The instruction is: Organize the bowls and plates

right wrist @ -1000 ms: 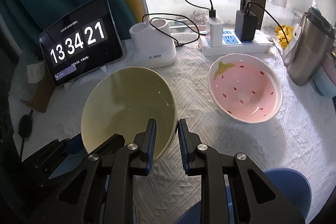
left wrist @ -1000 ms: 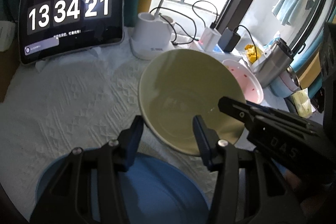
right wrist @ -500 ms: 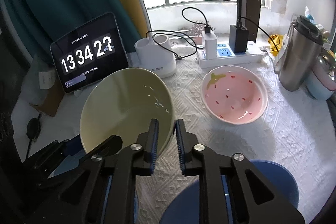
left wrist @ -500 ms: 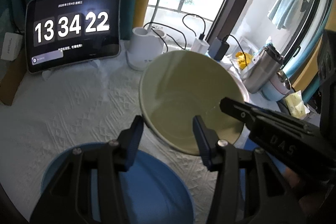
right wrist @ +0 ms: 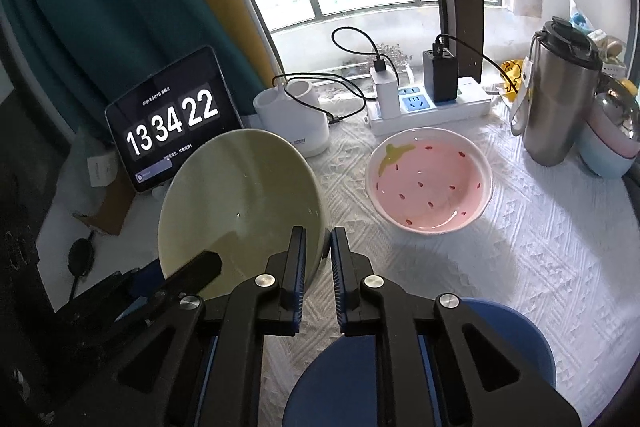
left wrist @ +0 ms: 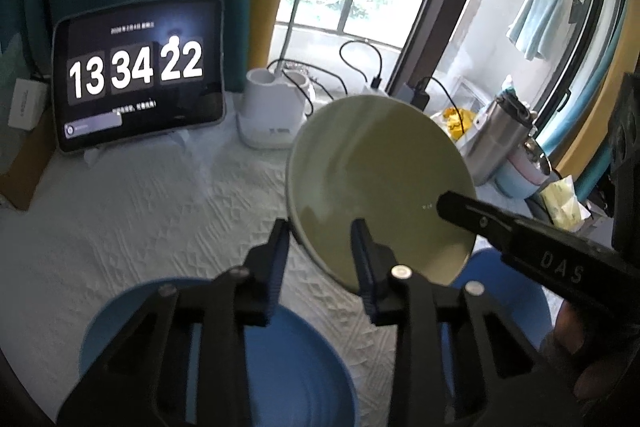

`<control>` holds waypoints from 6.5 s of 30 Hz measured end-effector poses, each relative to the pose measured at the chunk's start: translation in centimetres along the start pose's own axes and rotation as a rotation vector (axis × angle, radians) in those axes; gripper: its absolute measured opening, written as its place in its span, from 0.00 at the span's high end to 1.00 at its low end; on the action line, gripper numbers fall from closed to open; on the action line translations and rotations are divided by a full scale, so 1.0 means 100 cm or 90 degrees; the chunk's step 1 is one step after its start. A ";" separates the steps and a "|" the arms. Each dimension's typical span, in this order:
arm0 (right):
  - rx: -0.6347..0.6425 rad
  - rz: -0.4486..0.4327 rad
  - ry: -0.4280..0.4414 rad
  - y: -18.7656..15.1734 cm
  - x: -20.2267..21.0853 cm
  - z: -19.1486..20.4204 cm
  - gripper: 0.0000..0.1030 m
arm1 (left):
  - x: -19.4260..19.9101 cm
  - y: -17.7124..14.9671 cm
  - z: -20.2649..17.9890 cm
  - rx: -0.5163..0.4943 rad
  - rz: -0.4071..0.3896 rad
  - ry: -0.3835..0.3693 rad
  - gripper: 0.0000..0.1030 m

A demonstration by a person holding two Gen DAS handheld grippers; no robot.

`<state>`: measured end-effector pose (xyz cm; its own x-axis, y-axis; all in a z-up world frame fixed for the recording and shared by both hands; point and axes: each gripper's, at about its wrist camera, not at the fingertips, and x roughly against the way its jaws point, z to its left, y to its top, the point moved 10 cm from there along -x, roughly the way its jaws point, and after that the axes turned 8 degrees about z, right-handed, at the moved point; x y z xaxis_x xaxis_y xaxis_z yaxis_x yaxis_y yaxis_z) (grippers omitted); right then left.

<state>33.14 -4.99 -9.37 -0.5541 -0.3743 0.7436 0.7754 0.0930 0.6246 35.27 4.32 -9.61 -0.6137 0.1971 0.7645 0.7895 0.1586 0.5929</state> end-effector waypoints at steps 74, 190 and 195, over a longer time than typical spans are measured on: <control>-0.099 0.035 -0.025 -0.125 0.073 -0.104 0.87 | 0.008 -0.109 -0.128 -0.124 0.084 -0.007 0.71; -0.069 0.119 0.032 0.028 -0.051 -0.153 0.72 | -0.122 0.035 -0.082 -0.086 0.149 0.002 0.67; -0.088 0.159 0.059 0.025 -0.065 -0.154 0.72 | -0.134 0.034 -0.082 -0.080 0.183 -0.014 0.64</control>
<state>43.34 -16.54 -16.29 -0.3161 -0.4395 0.8408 0.9216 0.0682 0.3822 46.17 -5.72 -15.77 -0.3641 0.2380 0.9004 0.9243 -0.0267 0.3808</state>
